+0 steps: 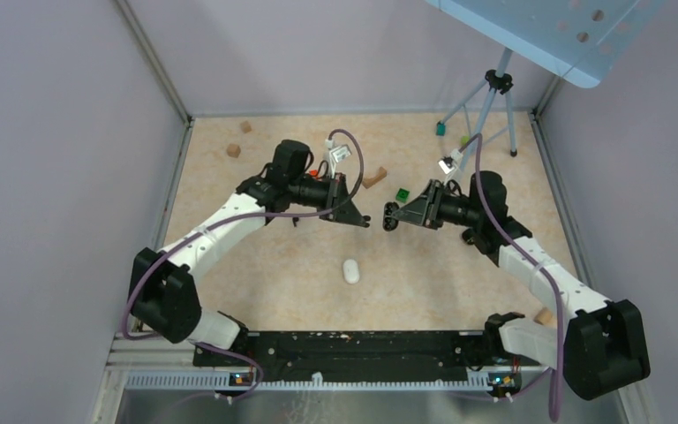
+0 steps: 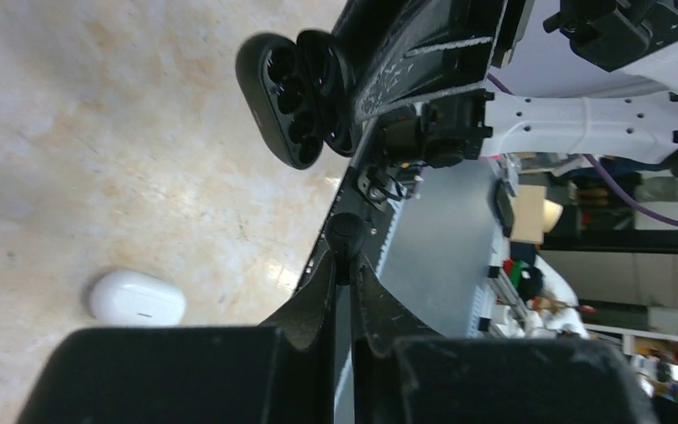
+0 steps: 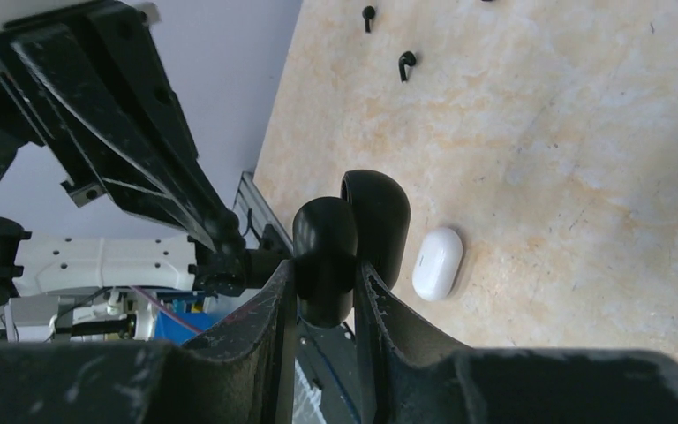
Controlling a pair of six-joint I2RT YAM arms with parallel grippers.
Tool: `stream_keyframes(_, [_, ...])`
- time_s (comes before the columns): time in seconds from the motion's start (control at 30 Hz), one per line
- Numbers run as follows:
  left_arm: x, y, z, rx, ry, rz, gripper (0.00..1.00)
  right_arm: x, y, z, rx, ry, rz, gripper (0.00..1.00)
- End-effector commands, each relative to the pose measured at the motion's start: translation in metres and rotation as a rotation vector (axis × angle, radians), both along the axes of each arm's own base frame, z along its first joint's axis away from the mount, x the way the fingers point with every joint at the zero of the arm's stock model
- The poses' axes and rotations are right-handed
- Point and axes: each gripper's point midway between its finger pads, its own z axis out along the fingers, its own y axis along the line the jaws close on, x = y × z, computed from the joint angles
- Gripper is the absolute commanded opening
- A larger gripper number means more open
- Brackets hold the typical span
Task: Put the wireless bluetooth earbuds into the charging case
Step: Insert the right earbud into the right side groove of the charging case.
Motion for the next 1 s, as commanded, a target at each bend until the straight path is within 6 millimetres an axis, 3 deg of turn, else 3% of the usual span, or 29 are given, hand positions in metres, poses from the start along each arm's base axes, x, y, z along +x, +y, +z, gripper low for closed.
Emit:
stream_keyframes(0.0, [-0.011,-0.016,0.011,-0.075,0.090,-0.062,0.00,0.011,-0.001,0.025,0.066,-0.088,-0.049,0.00])
stream_keyframes(0.6, [0.001,-0.041,0.010,-0.106,0.170,-0.019,0.00,0.013,0.009,0.029,0.088,-0.098,-0.051,0.00])
stream_keyframes(0.97, [0.010,-0.044,0.001,-0.076,0.167,-0.003,0.00,0.008,0.012,0.029,0.095,-0.104,-0.020,0.00])
